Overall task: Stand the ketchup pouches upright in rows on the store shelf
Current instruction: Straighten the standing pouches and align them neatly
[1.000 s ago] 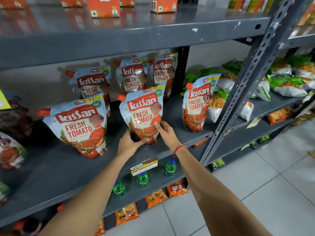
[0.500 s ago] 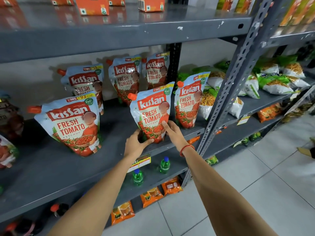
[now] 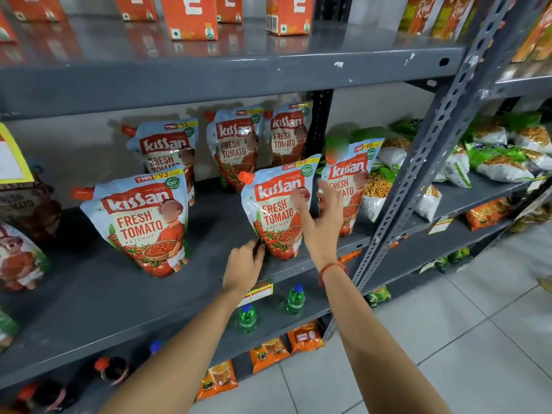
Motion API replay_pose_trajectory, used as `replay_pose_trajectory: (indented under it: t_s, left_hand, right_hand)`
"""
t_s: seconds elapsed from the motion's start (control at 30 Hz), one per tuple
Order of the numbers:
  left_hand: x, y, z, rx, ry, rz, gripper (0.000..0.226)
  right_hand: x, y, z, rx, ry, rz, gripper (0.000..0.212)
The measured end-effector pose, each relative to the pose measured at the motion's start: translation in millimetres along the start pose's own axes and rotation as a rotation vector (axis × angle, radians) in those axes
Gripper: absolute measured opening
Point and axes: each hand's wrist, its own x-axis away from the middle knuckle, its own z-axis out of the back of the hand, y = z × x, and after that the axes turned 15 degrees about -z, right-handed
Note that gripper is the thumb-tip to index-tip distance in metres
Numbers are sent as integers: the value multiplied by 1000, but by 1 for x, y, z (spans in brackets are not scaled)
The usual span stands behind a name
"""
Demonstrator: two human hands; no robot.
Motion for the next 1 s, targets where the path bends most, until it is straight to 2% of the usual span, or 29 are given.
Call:
replay_pose_trajectory:
  t_s: [0.17, 0.27, 0.47, 0.7, 0.8, 0.9, 0.93, 1.0]
  left_hand:
    - [1, 8, -6, -55, 92, 45, 25]
    - [3, 11, -8, -113, 147, 72, 25]
    - [6, -9, -7, -126, 103, 116, 26]
    - [11, -11, 7, -8, 55, 39, 24]
    - [25, -17, 26, 93, 154, 25, 24]
    - [43, -28, 56, 132, 294, 17, 20]
    - [49, -33, 66, 138, 349, 18, 18]
    - [63, -47, 90, 120, 485, 42, 13]
  right_hand:
    - [-31, -71, -30, 471, -274, 451, 45]
    - [-45, -77, -38, 727, -414, 470, 38]
    - [-52, -79, -38, 659, -465, 392, 34]
    - [-40, -86, -32, 696, -450, 404, 37]
    - [-22, -92, -34, 607, -300, 470, 41]
    - [10, -93, -47, 413, -79, 595, 30]
    - [22, -91, -54, 359, -41, 623, 25]
    - [47, -85, -75, 272, -71, 647, 19]
